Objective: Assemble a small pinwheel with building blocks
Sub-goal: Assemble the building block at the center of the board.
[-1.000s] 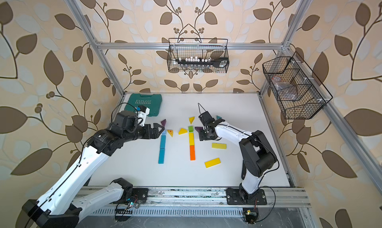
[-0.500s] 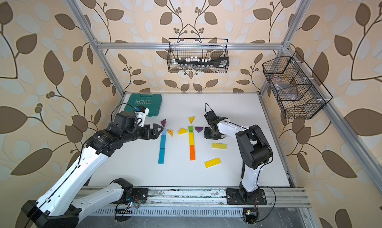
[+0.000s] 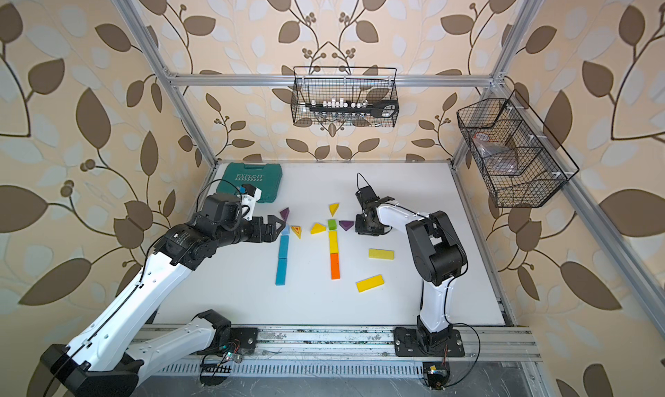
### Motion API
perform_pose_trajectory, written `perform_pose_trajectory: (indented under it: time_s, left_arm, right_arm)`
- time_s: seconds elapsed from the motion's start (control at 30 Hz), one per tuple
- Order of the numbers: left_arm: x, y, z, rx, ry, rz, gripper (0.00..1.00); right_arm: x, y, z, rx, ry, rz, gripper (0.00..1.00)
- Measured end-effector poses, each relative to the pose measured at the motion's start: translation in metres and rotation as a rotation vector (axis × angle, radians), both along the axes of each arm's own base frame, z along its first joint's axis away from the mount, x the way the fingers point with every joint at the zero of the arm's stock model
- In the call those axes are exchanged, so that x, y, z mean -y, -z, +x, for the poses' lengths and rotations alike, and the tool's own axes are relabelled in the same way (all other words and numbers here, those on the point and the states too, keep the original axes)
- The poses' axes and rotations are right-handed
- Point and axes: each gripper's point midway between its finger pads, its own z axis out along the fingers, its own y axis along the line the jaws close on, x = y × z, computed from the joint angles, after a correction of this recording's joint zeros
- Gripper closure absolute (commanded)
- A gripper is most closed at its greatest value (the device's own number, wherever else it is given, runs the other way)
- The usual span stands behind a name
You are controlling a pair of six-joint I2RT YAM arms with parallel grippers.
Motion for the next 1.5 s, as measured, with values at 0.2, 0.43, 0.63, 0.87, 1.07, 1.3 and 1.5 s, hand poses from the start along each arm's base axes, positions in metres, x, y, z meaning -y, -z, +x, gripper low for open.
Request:
perform_pose_trajectory:
  time_s: [0.2,0.43,0.63,0.87,1.07,1.3,1.5]
  left_arm:
    - [0.001,0.002,0.001,-0.005,0.001,0.004,0.01]
    - [0.001,0.004,0.002,-0.012,0.002,0.008,0.01]
    - [0.001,0.004,0.002,-0.012,0.003,0.008,0.01]
    - [0.001,0.004,0.002,-0.006,0.013,0.015,0.01]
    - [0.000,0.001,-0.001,0.016,0.029,0.024,0.01]
    - [-0.006,-0.006,-0.011,0.049,0.035,0.019,0.01]
    - [-0.011,-0.014,-0.018,0.081,0.029,0.008,0.01]
  right_arm:
    - [0.009,0.001,0.006,0.000,0.021,-0.030,0.62]
    - [0.015,0.000,0.011,0.004,0.039,-0.039,0.64]
    - [0.014,-0.008,0.012,0.012,0.013,-0.042,0.63]
    - [0.012,-0.065,-0.029,0.120,-0.080,-0.010,0.43]
    - [0.031,-0.041,-0.054,0.035,-0.086,0.001,0.40]
    - [0.042,-0.007,-0.058,-0.075,-0.091,0.000,0.36]
    - [0.039,0.001,-0.062,-0.111,-0.100,0.051,0.35]
